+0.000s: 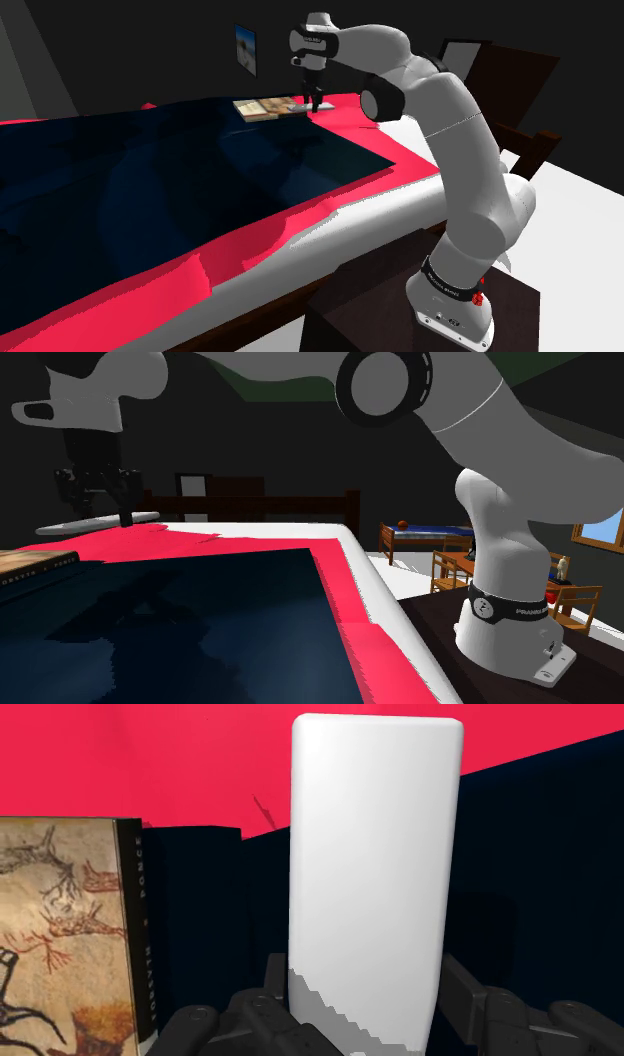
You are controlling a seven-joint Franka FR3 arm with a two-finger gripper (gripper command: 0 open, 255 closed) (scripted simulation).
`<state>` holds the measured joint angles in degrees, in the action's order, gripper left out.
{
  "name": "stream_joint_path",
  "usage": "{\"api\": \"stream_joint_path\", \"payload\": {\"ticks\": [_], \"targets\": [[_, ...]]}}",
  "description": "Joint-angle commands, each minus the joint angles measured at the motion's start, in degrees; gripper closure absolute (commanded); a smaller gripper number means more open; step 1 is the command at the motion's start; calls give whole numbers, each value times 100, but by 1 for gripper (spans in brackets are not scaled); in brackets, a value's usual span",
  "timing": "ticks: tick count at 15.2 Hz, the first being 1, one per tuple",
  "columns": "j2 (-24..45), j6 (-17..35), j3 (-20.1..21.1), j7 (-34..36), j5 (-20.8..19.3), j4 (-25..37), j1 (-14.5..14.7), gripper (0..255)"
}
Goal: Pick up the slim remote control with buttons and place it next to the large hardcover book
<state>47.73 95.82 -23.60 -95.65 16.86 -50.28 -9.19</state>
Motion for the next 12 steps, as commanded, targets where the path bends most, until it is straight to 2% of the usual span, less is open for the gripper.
{"api": "stream_joint_path", "payload": {"ticks": [1, 12], "targets": [[247, -98, 42, 2, 40, 352, -108, 255], [188, 796, 41, -107, 69, -643, 82, 255]]}}
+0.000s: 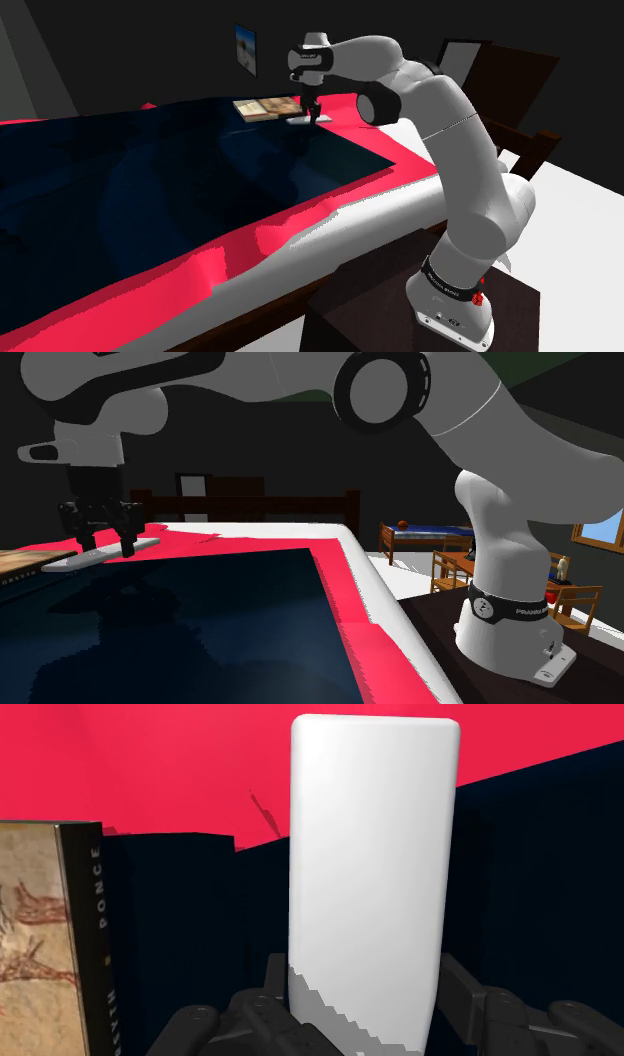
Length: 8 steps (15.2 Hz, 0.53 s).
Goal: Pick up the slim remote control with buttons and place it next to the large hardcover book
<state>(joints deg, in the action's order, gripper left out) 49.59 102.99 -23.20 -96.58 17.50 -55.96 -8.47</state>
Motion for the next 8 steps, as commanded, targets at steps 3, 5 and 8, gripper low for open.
{"api": "stream_joint_path", "payload": {"ticks": [3, 5, 8], "targets": [[39, 282, 12, -36, 24, -249, 35, 255], [55, 353, 17, -44, 31, -307, 43, 255], [57, 351, 17, -44, 31, -303, 42, 255]]}}
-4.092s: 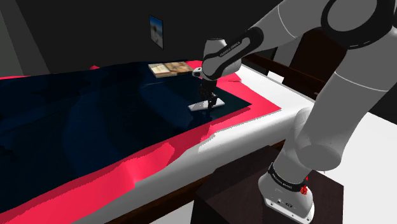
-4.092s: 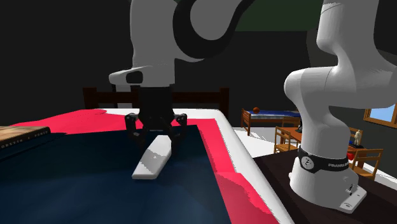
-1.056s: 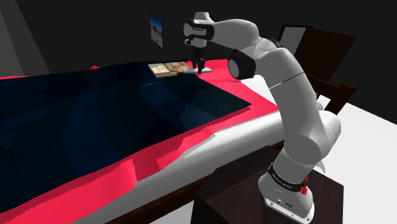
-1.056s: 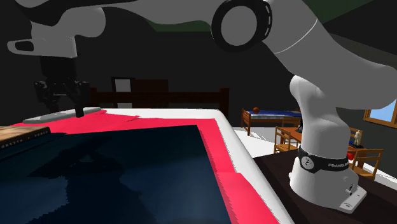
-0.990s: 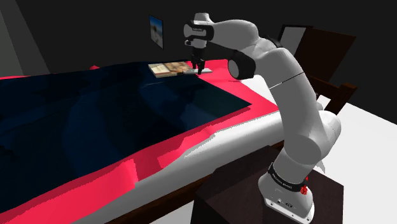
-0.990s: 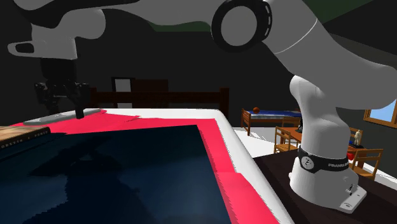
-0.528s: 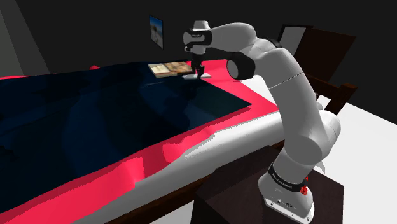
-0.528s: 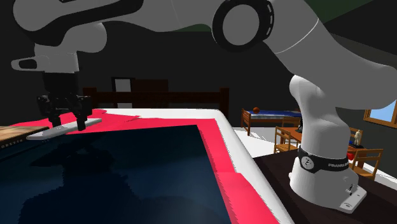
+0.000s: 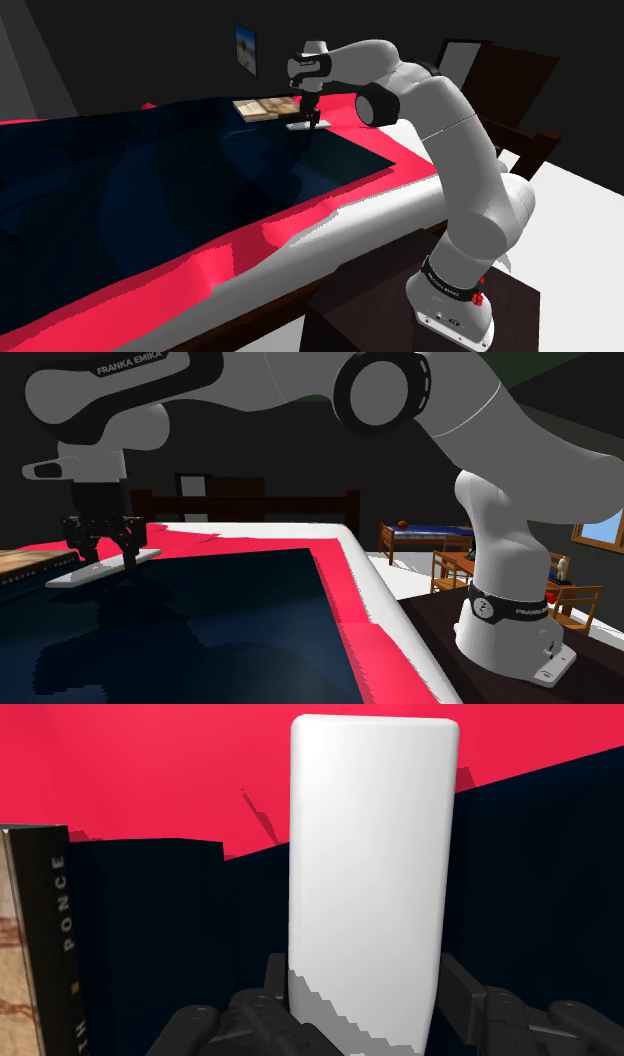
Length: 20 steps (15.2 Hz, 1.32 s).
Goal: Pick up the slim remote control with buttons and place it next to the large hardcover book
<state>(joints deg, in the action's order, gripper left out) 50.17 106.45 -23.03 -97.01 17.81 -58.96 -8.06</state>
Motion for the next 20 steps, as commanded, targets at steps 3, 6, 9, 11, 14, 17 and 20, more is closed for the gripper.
{"api": "stream_joint_path", "payload": {"ticks": [3, 6, 9, 11, 14, 17, 20], "targets": [[-2, 5, 0, 0, 0, -3, 1, 255], [-1, 5, 0, -1, 0, -2, 0, 0], [-1, 5, 0, -1, 0, -3, 0, 0], [-42, -157, -11, 18, -17, 124, -15, 0], [-90, -657, -26, 77, -52, 597, -92, 0], [-90, -657, -27, 77, -52, 597, -92, 0], [-90, -657, -26, 77, -52, 597, -92, 0]]}}
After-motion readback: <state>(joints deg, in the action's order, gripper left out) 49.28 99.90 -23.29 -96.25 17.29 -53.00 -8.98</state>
